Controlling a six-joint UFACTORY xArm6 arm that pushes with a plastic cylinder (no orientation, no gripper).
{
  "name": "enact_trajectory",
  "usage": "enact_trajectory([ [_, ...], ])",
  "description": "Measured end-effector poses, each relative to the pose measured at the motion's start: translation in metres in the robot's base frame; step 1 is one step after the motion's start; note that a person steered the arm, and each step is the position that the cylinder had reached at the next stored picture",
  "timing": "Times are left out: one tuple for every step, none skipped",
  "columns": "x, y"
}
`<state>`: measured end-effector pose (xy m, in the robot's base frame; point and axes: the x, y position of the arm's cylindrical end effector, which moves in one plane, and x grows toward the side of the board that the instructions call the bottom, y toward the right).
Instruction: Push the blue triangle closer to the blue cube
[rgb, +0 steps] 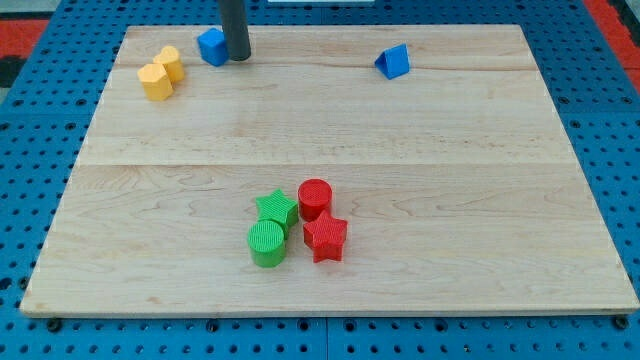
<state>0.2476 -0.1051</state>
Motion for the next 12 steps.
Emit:
enact_trajectory([
  [-0.026,0.010],
  [-0.021,-0.071],
  [-0.021,-0.059],
  [-0.011,0.039],
  [0.032,0.131],
  [0.050,0.217],
  [0.036,0.263],
  [0.015,0.206],
  [0.018,0.107],
  [0.020,0.129],
  [0.008,0.194],
  [-0.020,0.146],
])
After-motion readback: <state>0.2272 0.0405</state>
